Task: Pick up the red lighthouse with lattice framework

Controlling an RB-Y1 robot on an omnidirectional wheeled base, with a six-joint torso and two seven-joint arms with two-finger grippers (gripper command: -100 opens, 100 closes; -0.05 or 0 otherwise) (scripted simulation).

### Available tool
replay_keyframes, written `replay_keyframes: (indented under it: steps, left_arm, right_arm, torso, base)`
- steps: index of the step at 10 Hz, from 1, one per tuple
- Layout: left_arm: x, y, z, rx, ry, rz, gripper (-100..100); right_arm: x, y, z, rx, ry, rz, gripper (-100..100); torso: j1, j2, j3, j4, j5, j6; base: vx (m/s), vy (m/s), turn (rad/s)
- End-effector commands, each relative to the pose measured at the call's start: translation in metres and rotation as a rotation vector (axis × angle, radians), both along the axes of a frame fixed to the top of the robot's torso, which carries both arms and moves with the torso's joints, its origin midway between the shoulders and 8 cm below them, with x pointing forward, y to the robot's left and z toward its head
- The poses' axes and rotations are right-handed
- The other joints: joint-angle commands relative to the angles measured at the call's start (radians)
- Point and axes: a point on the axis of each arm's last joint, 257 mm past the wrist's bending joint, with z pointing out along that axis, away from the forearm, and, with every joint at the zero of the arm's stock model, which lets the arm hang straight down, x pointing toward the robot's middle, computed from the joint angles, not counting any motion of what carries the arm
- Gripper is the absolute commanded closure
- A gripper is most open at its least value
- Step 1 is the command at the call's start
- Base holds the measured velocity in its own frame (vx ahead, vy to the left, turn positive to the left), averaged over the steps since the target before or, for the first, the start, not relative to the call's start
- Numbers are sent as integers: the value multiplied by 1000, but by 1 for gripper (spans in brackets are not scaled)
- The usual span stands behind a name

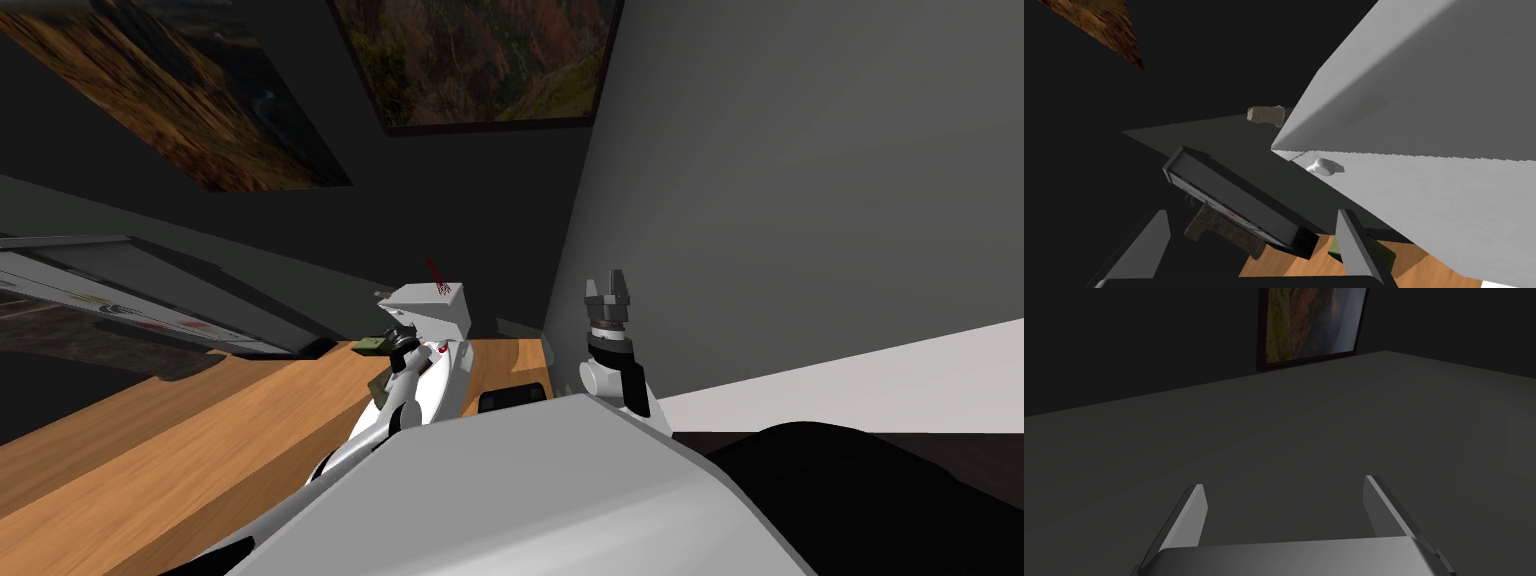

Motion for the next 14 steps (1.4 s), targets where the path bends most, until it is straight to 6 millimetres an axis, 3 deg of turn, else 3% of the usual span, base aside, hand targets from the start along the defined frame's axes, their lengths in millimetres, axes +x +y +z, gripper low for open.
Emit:
replay_keyframes:
  steps: [1, 3, 4, 5, 6, 7, 8, 9, 10, 11, 12, 14]
  left_arm:
    - [13, -7, 1, -40, -23, 1, -100]
    - [22, -12, 0, -99, -53, 18, -100]
    - [31, -16, 9, -100, -70, 9, -100]
    - [34, -20, 0, -158, -85, 30, -100]
    - [45, -25, 14, -159, -110, 18, -100]
    - [51, -33, 9, -216, -131, 34, -100]
    - [61, -38, 22, -217, -153, 23, -100]
    - [64, -44, 15, -269, -168, 41, -100]
    - [77, -51, 31, -272, -193, 25, -100]
    - [81, -60, 25, -324, -207, 40, -100]
    - [91, -66, 41, -326, -233, 26, -100]
    - [105, -81, 53, -376, -271, 24, -100]
  right_arm:
    - [0, 0, 0, 0, 0, 0, 0]
    - [0, 0, 0, 0, 0, 0, 0]
    - [0, 0, 0, 0, 0, 0, 0]
    - [0, 0, 0, 0, 0, 0, 0]
    - [0, 0, 0, 0, 0, 0, 0]
    - [0, 0, 0, 0, 0, 0, 0]
    - [0, 0, 0, 0, 0, 0, 0]
    - [0, 0, 0, 0, 0, 0, 0]
    - [0, 0, 0, 0, 0, 0, 0]
    - [0, 0, 0, 0, 0, 0, 0]
    - [0, 0, 0, 0, 0, 0, 0]
    - [0, 0, 0, 0, 0, 0, 0]
  torso:
    - [0, 0, 0, 0, 0, 0]
    - [0, -1, 0, 0, 0, 0]
    - [0, -1, -1, 0, 0, 0]
    - [0, -1, 0, 0, 0, 0]
    - [0, -1, -1, 0, 0, 0]
    - [0, -1, -1, 0, 0, 0]
    - [0, -1, -1, 0, 0, 0]
    - [0, -1, 0, 0, 0, 0]
    - [0, -1, -1, 0, 0, 0]
    - [-1, -1, -1, 0, 0, 0]
    - [-1, -1, -1, 0, 0, 0]
    - [-1, -1, -1, 0, 0, 0]
  base:
    - [0, 0, 0]
    - [2, -2, -5]
    - [0, 0, 0]
    - [4, -4, -12]
    - [0, 0, 0]
    - [0, 0, 0]
    - [0, 0, 0]
    - [4, -4, -12]
    - [9, -9, -29]
    - [9, -9, -28]
    - [0, 0, 0]
    - [9, -9, -29]
